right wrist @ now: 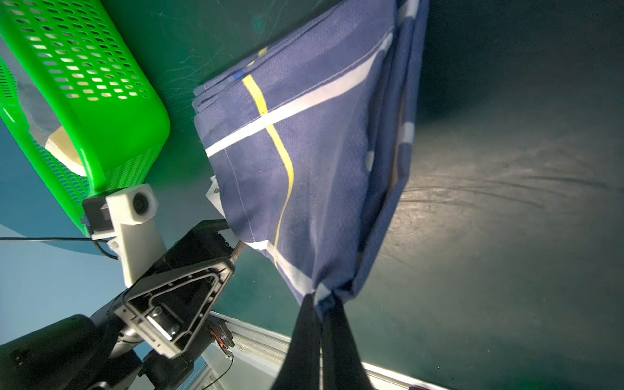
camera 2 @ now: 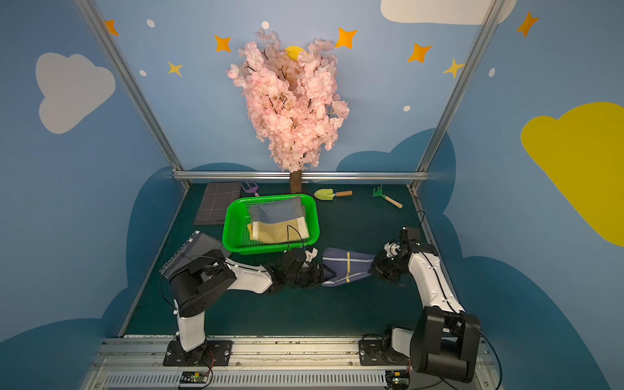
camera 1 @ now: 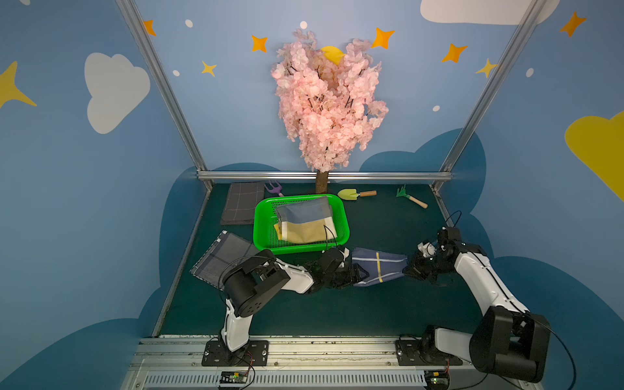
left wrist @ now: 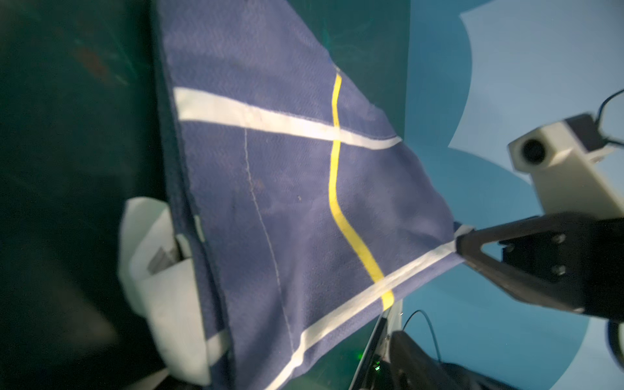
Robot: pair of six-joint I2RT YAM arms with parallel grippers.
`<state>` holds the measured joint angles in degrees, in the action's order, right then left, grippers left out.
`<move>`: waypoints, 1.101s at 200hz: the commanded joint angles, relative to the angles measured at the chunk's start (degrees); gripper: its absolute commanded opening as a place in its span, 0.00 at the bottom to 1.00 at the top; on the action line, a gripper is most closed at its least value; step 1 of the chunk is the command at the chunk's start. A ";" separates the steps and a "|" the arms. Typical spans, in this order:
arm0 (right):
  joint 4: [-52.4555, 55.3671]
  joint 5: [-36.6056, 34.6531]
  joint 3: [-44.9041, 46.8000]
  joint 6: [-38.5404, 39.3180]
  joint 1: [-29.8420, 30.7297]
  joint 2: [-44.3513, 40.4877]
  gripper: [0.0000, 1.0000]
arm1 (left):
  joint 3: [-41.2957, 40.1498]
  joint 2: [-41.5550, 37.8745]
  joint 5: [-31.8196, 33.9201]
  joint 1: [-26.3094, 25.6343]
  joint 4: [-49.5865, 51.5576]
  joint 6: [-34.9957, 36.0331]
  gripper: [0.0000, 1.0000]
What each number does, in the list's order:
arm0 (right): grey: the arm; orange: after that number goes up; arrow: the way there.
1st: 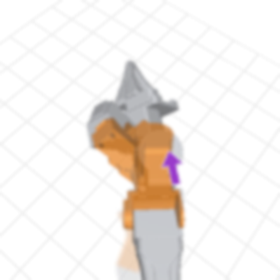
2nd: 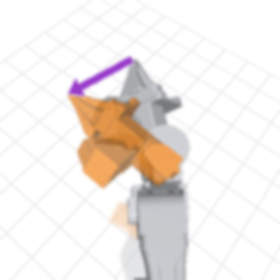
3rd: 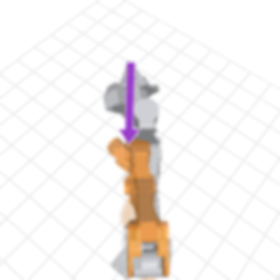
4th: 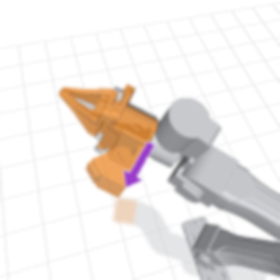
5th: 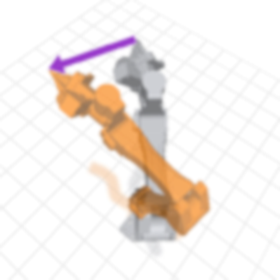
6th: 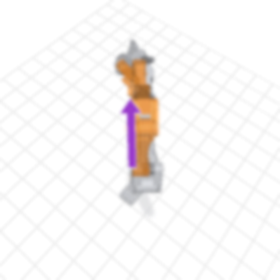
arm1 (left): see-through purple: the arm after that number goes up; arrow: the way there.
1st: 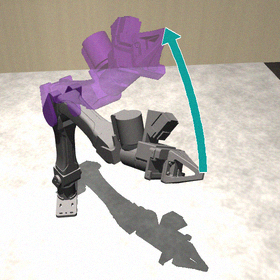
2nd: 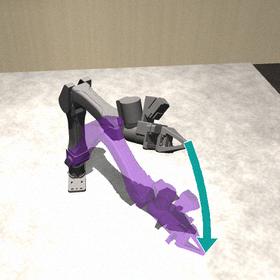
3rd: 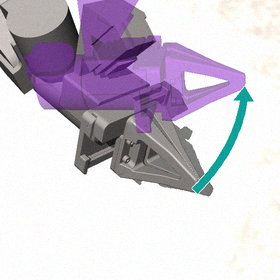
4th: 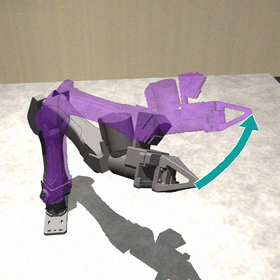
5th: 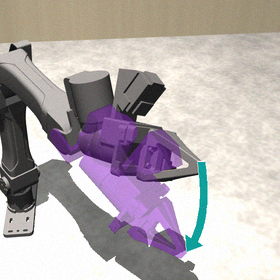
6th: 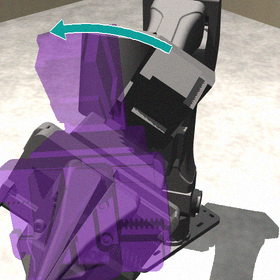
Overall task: Put the folded pillowcase in the basket
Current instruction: Move the pillowcase to the center of the board.
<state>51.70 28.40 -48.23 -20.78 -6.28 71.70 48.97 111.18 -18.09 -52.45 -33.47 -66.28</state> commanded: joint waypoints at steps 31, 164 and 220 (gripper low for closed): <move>2.17 0.88 -0.56 0.74 -0.24 -1.31 0.00 | -1.91 1.57 0.61 -0.73 8.64 1.13 0.05; -8.71 0.93 8.29 -4.45 2.39 4.02 0.85 | -2.87 -18.23 11.72 -0.71 35.65 14.58 0.03; -16.54 0.61 9.38 -3.31 3.69 12.93 0.83 | -4.36 -18.59 11.68 -0.68 35.52 14.30 0.03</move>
<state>40.60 29.17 -39.57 -24.71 -3.66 82.30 45.21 92.77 -6.96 -53.12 0.01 -53.08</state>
